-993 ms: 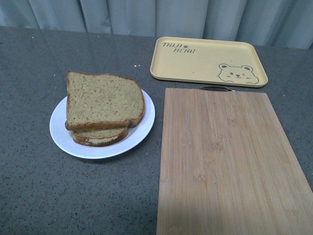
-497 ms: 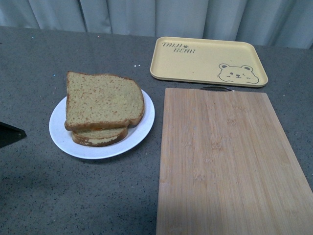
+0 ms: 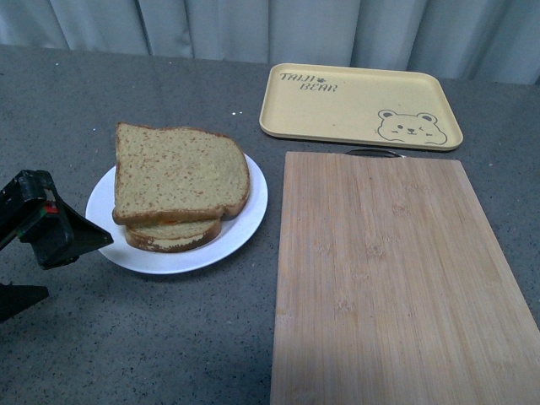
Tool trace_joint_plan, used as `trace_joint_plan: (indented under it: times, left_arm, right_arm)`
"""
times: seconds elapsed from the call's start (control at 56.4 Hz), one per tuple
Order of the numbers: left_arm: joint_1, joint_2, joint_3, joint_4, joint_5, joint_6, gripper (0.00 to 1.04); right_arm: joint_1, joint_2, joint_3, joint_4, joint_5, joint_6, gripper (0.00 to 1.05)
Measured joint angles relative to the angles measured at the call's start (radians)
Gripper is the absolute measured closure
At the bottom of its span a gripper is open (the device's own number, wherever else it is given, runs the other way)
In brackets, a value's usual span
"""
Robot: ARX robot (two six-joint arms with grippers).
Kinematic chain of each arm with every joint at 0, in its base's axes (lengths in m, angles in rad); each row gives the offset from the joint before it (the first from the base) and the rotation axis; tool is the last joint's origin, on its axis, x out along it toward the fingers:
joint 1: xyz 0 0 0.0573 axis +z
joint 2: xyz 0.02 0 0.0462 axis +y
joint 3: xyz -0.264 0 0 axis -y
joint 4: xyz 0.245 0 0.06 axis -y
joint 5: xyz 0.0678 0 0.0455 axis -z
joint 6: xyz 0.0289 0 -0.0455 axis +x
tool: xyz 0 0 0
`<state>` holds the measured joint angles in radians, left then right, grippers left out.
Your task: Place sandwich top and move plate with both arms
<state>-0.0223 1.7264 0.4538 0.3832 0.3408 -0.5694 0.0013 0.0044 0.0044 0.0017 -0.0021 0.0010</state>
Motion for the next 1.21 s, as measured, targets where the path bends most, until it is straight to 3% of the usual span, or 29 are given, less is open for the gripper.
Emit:
trace_joint_plan:
  times: [0.284, 0.497, 0.656, 0.869, 1.206]
  left_arm:
    - [-0.038, 0.08, 0.052, 0.039, -0.018, -0.001, 0.09]
    - [-0.058, 0.158, 0.09, 0.056, -0.028, -0.03, 0.42]
    - [-0.063, 0.23, 0.134, 0.091, -0.002, -0.118, 0.76]
    - [-0.033, 0.23, 0.148, 0.116, 0.048, -0.211, 0.98]
    - [-0.014, 0.216, 0.082, 0.307, 0.18, -0.365, 1.01]
  right_arm:
    - [0.0, 0.0, 0.0, 0.0, 0.0, 0.0, 0.09]
    - [0.0, 0.0, 0.0, 0.0, 0.0, 0.0, 0.09]
    - [0.0, 0.0, 0.0, 0.0, 0.0, 0.0, 0.09]
    - [0.0, 0.0, 0.0, 0.0, 0.0, 0.0, 0.09]
    - [0.0, 0.0, 0.0, 0.0, 0.0, 0.0, 0.09]
